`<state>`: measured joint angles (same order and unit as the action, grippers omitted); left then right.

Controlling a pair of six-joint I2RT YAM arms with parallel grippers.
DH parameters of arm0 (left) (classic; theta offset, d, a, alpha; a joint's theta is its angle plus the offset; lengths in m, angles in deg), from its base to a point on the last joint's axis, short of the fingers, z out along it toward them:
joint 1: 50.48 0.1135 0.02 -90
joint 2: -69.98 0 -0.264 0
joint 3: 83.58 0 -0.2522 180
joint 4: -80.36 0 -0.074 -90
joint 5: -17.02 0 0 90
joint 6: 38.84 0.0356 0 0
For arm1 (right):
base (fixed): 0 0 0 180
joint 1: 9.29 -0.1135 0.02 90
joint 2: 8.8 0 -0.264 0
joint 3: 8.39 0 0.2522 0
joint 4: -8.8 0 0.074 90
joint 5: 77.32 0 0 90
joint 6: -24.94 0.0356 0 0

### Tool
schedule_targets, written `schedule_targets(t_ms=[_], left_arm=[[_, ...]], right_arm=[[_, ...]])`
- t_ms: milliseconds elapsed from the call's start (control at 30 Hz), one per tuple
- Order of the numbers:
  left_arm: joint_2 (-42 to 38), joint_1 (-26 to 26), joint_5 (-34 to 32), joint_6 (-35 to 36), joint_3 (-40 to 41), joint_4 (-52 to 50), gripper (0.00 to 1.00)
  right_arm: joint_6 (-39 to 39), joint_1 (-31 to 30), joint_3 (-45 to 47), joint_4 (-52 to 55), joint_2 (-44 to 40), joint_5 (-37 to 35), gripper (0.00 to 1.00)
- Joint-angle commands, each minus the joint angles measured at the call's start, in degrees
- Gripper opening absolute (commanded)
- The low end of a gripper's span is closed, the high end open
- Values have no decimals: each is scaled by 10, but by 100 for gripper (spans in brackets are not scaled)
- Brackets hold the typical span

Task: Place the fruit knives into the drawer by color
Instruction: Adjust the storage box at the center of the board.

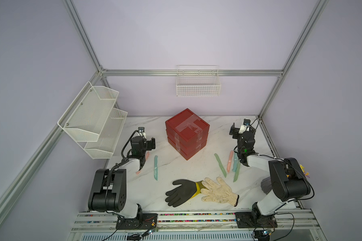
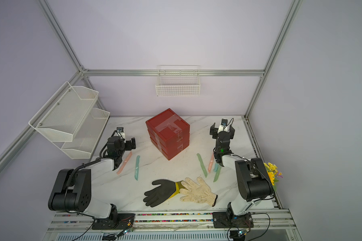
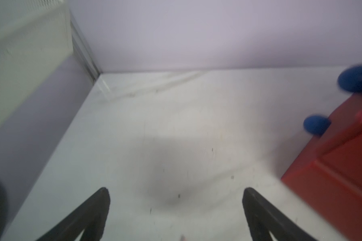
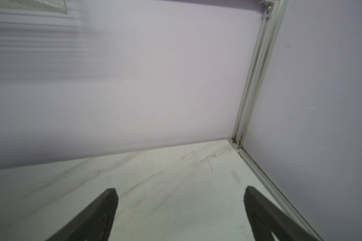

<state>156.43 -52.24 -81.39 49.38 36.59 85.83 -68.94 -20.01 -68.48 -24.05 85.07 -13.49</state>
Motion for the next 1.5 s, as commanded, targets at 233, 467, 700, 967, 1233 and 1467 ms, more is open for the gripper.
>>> schedule_targets(t_ms=[233,467,700,967,1233,1467], left_arm=[[95,-42,18,-143,-261,-262,92],[169,-48,78,-162,-354,-286,0],[211,-48,118,-173,-394,-292,0],[222,-59,157,-184,-390,-291,0],[201,-83,193,-191,-359,-277,0],[166,-100,208,-198,-320,-273,0]], right_arm=[[367,-36,-262,572,44,85,33],[504,-36,-214,527,-5,346,0],[595,-68,-190,468,8,514,0],[593,-105,-228,469,39,545,0],[592,-112,-269,460,87,566,0],[581,-112,-293,462,114,564,0]])
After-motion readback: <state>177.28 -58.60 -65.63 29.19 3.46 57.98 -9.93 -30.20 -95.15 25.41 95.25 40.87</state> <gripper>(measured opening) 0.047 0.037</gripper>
